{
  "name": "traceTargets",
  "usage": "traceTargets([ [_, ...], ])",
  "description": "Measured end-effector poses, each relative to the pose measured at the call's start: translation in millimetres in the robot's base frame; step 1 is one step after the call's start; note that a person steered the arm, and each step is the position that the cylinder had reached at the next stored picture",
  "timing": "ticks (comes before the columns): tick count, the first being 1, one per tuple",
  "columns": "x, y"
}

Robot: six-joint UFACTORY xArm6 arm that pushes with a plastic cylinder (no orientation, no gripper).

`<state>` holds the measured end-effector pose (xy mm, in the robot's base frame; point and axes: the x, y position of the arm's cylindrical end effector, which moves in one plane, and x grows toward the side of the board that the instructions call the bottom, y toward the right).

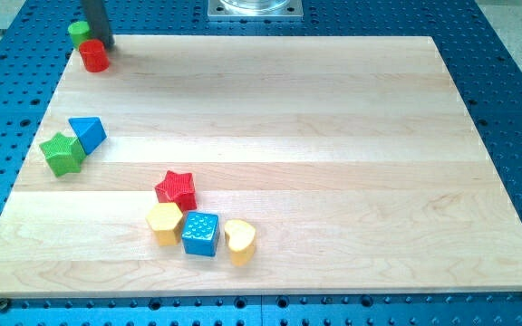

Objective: Push the green circle to the top left corner of the board

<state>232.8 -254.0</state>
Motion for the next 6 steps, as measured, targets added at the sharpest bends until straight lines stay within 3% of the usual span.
traceTargets([
  [3,149,-5],
  [4,146,-5],
  [6,15,34],
])
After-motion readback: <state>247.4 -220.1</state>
